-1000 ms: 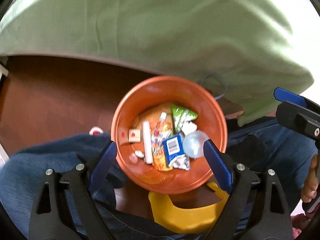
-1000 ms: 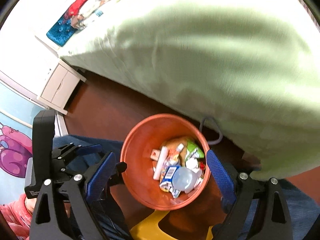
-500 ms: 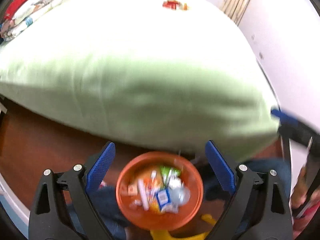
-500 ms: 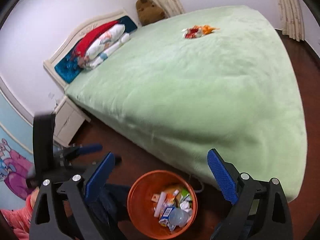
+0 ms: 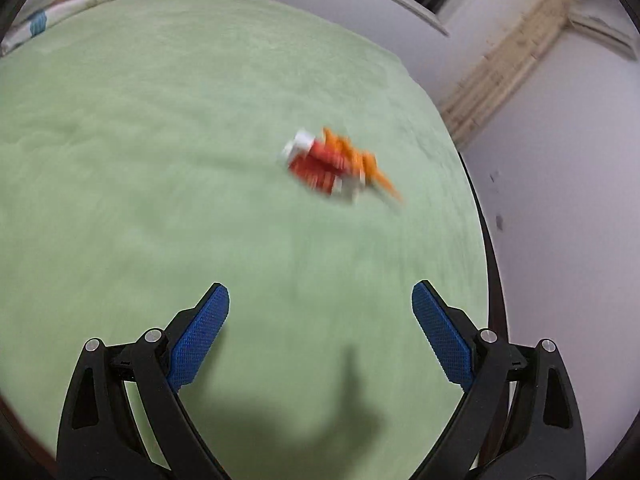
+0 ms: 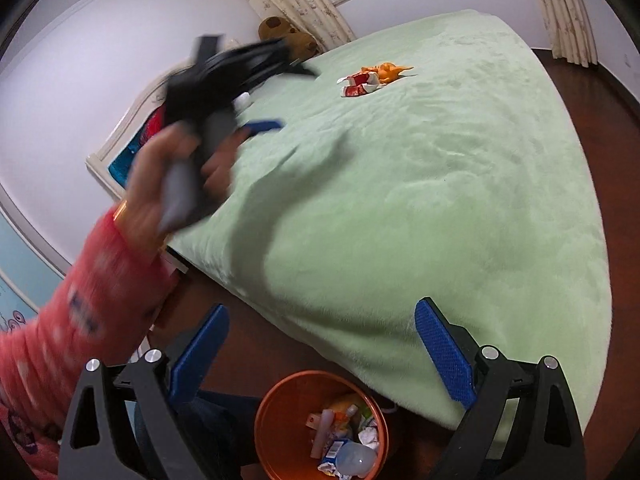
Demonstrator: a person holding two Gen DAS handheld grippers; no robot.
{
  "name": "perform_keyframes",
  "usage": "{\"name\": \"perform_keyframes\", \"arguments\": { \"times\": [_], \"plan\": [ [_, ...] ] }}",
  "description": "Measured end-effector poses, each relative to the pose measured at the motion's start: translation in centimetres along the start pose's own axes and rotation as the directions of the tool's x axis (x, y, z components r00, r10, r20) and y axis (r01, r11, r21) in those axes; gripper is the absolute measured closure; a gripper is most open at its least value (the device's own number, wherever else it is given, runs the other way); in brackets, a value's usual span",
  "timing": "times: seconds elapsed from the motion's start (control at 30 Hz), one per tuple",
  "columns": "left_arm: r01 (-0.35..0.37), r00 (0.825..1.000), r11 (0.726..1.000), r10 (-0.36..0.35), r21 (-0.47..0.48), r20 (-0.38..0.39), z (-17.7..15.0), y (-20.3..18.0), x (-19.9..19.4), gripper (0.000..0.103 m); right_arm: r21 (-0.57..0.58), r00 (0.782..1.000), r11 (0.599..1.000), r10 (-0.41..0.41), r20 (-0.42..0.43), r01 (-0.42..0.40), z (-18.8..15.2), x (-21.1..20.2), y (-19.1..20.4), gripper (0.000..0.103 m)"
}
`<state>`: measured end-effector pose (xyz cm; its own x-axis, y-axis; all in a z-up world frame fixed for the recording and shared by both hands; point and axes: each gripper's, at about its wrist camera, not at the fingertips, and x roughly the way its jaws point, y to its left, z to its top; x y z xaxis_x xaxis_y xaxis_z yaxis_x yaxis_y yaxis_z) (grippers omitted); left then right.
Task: Collect trash
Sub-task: 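Grasp the red paper packet on the bed with the left tool, then grasp the orange toy dinosaur with the right tool while the left tool holds the packet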
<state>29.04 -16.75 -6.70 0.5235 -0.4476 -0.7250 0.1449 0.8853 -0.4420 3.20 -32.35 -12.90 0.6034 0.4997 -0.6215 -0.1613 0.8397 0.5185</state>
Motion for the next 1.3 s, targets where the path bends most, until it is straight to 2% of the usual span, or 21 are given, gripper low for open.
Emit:
{"name": "perform_keyframes", "arguments": {
  "times": [0.13,0.2,0.3,0.37,0.4,0.43,0.47,0.53,0.63,0.9,1.0,1.1,1.2,1.3],
  "plan": [
    [-0.039,0.999,0.999,0.039,-0.033,-0.018,5.1,-1.8,5.5,0.012,-0.001,0.999,0.999,0.035,-0.004,-0.035,0.4,0.3,-0.4,0.011],
    [-0.09,0.995,0.994,0.087,-0.059,-0.046,6.6,-1.9,8.2,0.012,-0.006,0.999,0.999,0.042,-0.005,-0.042,0.7,0.6,-0.5,0.011],
    [-0.166,0.984,0.98,0.158,-0.107,-0.08,7.6,-1.7,10.9,0.013,-0.005,0.999,0.999,0.052,-0.011,-0.052,0.9,0.8,-1.0,0.011],
    [-0.187,0.979,0.971,0.173,-0.148,-0.105,7.9,-1.0,12.4,0.014,0.004,0.998,0.998,0.059,-0.012,-0.059,1.1,0.9,-1.5,0.011],
    [-0.199,0.977,0.965,0.181,-0.172,-0.116,7.8,-0.4,12.9,0.02,0.005,0.998,0.998,0.06,-0.01,-0.06,1.0,0.6,-1.5,0.011],
    [-0.21,0.975,0.96,0.19,-0.186,-0.119,7.7,0.2,13.1,0.032,0.006,0.998,0.998,0.059,-0.006,-0.059,1.1,0.5,-1.6,0.011],
    [-0.205,0.976,0.958,0.186,-0.201,-0.112,7.5,0.7,13.2,0.039,0.006,0.998,0.998,0.059,-0.003,-0.059,1.1,0.4,-1.7,0.011],
    [-0.201,0.978,0.961,0.187,-0.191,-0.09,7.5,1.0,12.7,0.059,0.003,0.998,0.998,0.058,0.005,-0.058,1.1,0.1,-1.6,0.011],
    [-0.156,0.987,0.964,0.142,-0.213,-0.08,7.3,1.8,11.9,0.072,-0.002,0.999,0.999,0.053,0.013,-0.053,1.2,-0.2,-1.6,0.011],
    [-0.148,0.989,0.983,0.148,-0.108,-0.009,6.1,1.3,8.2,0.075,-0.039,0.999,0.999,0.015,0.047,-0.013,3.1,-1.5,-1.1,0.011],
    [-0.168,0.985,0.986,0.169,-0.014,0.047,5.0,0.7,5.4,0.075,-0.078,0.998,0.997,-0.019,0.064,0.024,5.2,-1.8,-1.0,0.011],
    [-0.188,0.98,0.981,0.185,0.053,0.072,3.7,0.6,2.8,0.075,-0.147,0.993,0.985,-0.08,0.084,0.092,8.7,-1.0,-1.1,0.011],
    [-0.205,0.977,0.969,0.194,0.137,0.087,1.7,0.8,-0.1,0.075,-0.219,0.983,0.96,-0.159,0.089,0.175,13.5,1.6,-1.5,0.011],
    [-0.212,0.976,0.951,0.192,0.226,0.106,-0.9,1.2,-3.3,0.075,-0.274,0.958,0.918,-0.274,0.085,0.287,19.1,6.2,-2.4,0.011]
  ]
}}
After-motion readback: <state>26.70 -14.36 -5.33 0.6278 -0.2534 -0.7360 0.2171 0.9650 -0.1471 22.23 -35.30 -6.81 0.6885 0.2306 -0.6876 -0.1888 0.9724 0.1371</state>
